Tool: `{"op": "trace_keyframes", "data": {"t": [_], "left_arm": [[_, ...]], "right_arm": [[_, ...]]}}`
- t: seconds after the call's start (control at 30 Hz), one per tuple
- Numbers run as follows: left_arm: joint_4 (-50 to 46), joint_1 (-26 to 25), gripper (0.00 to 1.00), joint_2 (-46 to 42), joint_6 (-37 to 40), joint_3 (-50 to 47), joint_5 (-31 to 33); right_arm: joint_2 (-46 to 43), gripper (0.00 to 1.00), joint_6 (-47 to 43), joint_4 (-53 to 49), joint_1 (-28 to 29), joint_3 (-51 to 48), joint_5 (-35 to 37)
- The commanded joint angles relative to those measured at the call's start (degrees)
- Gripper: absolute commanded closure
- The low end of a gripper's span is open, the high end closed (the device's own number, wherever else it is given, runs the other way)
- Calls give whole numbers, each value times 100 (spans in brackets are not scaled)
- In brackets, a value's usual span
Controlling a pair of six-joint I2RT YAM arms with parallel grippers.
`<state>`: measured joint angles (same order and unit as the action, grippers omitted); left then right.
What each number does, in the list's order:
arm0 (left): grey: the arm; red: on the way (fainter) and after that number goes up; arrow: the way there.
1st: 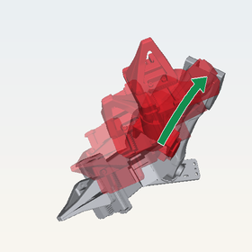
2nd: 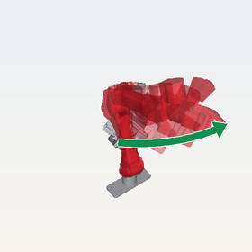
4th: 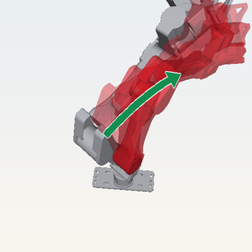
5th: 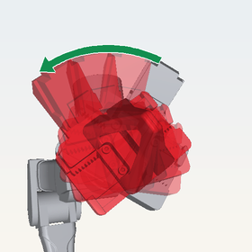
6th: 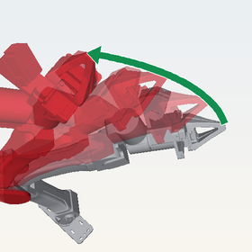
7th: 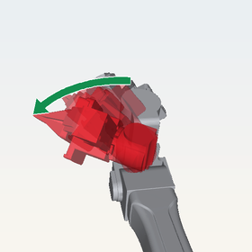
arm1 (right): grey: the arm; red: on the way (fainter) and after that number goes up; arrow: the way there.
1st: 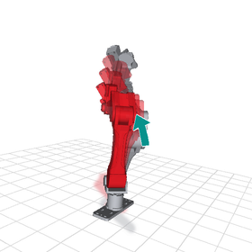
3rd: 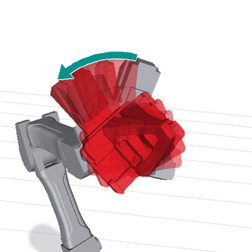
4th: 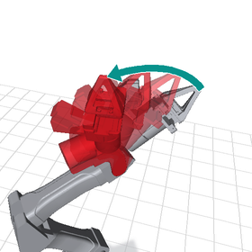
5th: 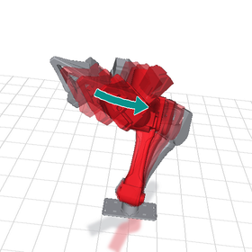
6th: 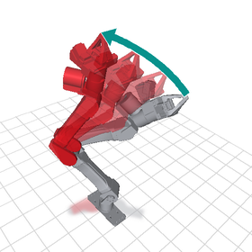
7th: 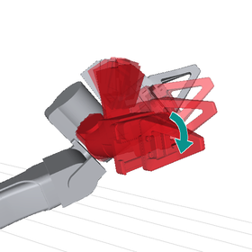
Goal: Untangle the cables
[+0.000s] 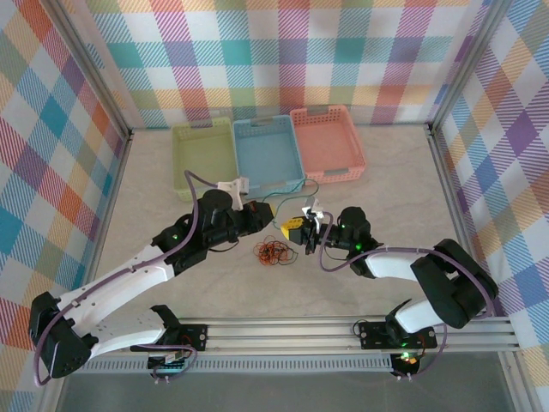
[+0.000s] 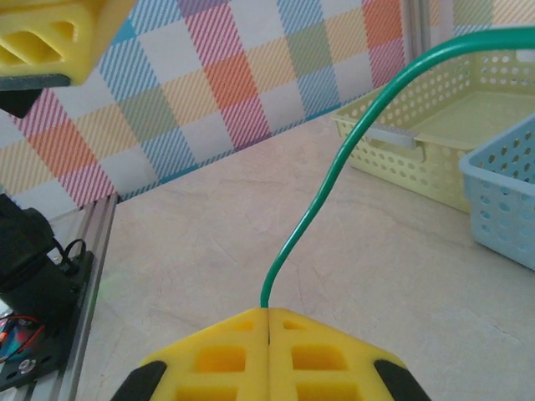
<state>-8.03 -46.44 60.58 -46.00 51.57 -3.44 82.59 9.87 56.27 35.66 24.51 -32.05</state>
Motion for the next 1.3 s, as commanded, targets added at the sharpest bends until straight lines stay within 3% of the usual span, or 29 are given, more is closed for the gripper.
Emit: {"op": "trace_keyframes", "data": {"t": [0.0,0.2,0.33,0.47,0.77,1.07,1.1,1.2,1.27], "left_arm": [[-685,-84,100,-392,467,402,576],[-2402,6,100,-1408,1096,651,1605],[-3490,55,100,-2106,1250,914,1950],[-4250,48,100,-2684,1376,1234,2158],[-4937,56,100,-3152,1704,1523,1453],[-4591,50,100,-2962,1803,1420,962],[-4507,47,100,-2868,1828,1404,929],[-4353,52,100,-2460,1945,1501,993],[-4312,49,100,-2116,2091,1683,1098]], "right_arm": [[-214,100,-149,-307,29,80,624],[-763,100,-170,-969,29,-118,2761],[-949,100,89,-1285,-5,-209,4168],[-1090,100,404,-1549,-82,-283,5077],[-1491,100,1151,-1692,-498,-632,5664],[-1465,100,1368,-1854,-727,-561,5263],[-1473,97,1250,-1884,-727,-495,5040],[-1655,47,759,-2300,-727,-211,4377],[-1899,36,548,-2296,-723,-228,4146]]}}
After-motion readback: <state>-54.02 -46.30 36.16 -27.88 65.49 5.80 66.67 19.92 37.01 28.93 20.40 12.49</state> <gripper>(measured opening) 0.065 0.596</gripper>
